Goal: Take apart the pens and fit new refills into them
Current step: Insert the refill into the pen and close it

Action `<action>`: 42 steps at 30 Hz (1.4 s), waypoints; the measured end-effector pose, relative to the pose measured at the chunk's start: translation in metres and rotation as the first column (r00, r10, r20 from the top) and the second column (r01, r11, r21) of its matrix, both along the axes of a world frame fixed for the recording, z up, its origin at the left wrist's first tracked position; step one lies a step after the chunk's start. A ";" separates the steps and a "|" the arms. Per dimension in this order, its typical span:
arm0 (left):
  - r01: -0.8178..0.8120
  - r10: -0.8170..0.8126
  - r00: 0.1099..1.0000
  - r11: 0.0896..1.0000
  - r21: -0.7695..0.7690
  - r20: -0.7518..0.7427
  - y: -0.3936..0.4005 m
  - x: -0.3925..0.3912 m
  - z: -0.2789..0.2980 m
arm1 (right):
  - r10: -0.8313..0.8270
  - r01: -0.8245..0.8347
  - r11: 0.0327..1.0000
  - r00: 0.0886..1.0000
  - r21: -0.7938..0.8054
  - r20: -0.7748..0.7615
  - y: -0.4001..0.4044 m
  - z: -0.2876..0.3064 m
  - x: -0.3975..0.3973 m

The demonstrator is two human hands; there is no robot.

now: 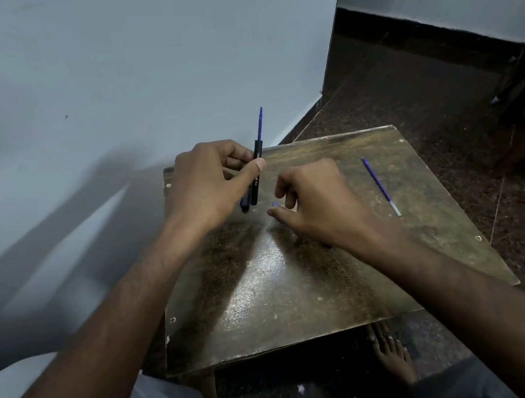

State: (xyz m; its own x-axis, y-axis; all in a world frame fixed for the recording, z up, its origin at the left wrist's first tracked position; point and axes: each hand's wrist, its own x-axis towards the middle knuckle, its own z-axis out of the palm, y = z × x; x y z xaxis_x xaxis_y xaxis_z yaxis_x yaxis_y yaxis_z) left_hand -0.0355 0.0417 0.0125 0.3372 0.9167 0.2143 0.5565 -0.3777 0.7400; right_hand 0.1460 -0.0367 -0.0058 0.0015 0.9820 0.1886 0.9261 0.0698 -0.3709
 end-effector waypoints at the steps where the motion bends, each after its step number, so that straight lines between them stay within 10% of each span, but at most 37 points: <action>1: 0.005 -0.005 1.000 1.000 0.002 -0.013 0.000 0.001 -0.001 | -0.008 0.009 1.000 0.999 -0.029 0.038 0.001 -0.002 -0.004; 9: 0.051 -0.051 0.999 0.999 -0.003 -0.018 -0.003 0.003 -0.005 | -0.006 0.016 0.991 0.997 -0.131 0.079 0.002 -0.005 -0.016; 13: 0.083 -0.083 0.996 0.997 0.002 -0.024 -0.004 0.005 -0.005 | -0.142 0.126 0.988 0.965 -0.084 -0.222 0.005 0.011 -0.006; 18: 0.146 -0.146 0.988 0.989 -0.012 -0.059 -0.007 0.006 -0.004 | -0.143 0.189 0.981 0.532 -0.048 -0.835 0.008 0.032 0.018; 23: 0.178 -0.179 0.979 0.984 -0.019 -0.099 -0.010 0.008 -0.004 | 0.032 0.208 0.972 0.337 0.107 -0.941 0.010 0.037 0.031; 42: 0.225 -0.225 0.966 0.974 -0.018 -0.130 -0.011 0.009 -0.006 | -0.096 0.185 0.983 0.502 -0.002 -0.859 0.006 0.033 0.032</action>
